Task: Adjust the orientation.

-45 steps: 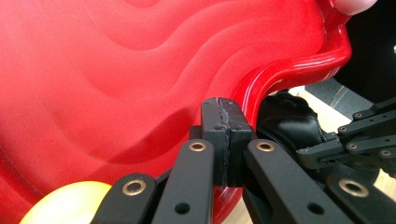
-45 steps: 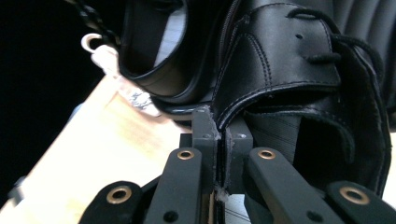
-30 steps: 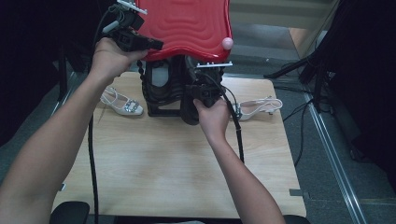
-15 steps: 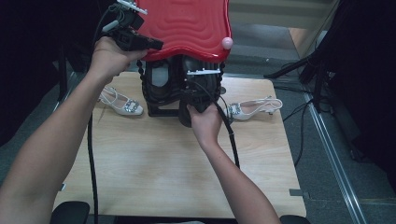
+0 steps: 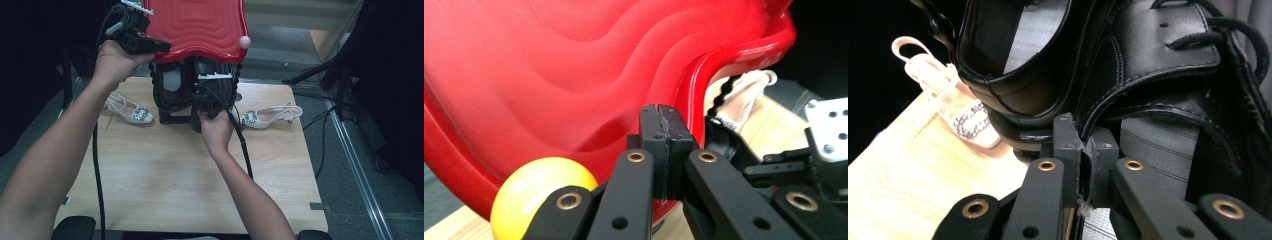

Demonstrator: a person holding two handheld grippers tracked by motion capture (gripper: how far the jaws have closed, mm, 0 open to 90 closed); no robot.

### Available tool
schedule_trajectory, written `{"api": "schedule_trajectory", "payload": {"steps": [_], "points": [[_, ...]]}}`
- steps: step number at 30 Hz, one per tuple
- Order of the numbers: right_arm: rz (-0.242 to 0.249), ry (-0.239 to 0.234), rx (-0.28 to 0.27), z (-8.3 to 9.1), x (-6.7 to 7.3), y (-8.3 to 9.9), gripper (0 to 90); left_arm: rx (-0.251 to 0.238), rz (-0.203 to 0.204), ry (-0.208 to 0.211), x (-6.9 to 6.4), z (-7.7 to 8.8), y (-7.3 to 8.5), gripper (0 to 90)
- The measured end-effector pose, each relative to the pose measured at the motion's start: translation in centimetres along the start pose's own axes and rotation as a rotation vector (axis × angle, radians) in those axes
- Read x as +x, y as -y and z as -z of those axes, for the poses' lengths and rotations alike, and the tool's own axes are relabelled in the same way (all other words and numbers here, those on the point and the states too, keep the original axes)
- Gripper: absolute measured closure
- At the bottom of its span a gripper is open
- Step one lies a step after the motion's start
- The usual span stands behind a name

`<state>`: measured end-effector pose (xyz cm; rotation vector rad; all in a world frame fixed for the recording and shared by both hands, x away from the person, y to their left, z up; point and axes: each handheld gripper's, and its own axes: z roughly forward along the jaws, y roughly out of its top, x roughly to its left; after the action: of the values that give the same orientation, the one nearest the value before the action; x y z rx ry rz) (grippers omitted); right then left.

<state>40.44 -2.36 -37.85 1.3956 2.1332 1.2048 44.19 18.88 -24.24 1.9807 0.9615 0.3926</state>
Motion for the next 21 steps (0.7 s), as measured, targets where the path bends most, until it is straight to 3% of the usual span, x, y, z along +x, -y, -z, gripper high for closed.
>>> {"api": "schedule_trajectory", "payload": {"steps": [1, 7, 12, 15, 21], "points": [[-0.002, -0.003, -0.001, 0.0, 0.0, 0.0, 87.7, -0.004, 0.011, 0.014, 0.1, 0.0, 0.0, 90.0], [-0.006, -0.008, 0.006, -0.1, 0.0, -0.1, 87.7, -0.036, 0.002, -0.023, -0.9, -0.7, 0.0, 90.0], [-0.017, -0.012, -0.003, 0.4, -0.3, -0.3, 87.7, -0.036, -0.023, -0.079, -1.3, -1.4, 0.1, 90.0], [-0.022, -0.019, -0.012, 0.8, -0.5, -0.7, 87.7, -0.022, -0.018, -0.076, -1.2, -1.3, 0.1, 90.0], [0.017, 0.018, -0.041, 0.9, -0.2, -0.7, 87.7, -0.019, -0.023, -0.07, -1.1, -1.3, 0.0, 90.0]]}}
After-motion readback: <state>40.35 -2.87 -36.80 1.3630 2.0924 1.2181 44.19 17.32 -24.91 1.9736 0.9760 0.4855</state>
